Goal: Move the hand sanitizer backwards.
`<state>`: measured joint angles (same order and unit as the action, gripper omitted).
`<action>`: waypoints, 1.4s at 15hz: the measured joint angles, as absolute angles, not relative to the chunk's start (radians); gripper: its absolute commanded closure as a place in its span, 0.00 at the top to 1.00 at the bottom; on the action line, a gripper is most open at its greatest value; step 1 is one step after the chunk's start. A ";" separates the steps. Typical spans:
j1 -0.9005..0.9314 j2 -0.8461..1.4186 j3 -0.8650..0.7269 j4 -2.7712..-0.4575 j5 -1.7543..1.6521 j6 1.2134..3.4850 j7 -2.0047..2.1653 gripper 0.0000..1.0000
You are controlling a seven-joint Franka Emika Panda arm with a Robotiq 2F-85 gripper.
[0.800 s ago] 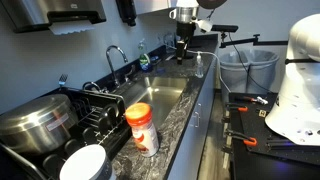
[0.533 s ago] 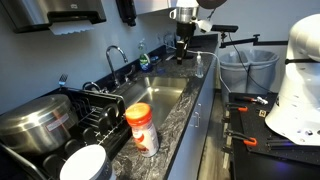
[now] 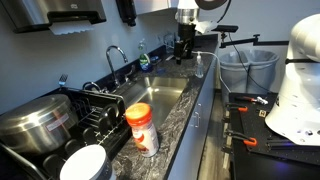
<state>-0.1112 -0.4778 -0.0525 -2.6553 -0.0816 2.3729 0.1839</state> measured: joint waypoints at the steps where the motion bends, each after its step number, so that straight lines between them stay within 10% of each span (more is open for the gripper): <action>1: -0.125 -0.476 -0.042 -2.655 -0.086 2.373 0.220 1.00; 21: -0.323 -0.319 0.106 -2.709 -0.462 2.493 0.978 1.00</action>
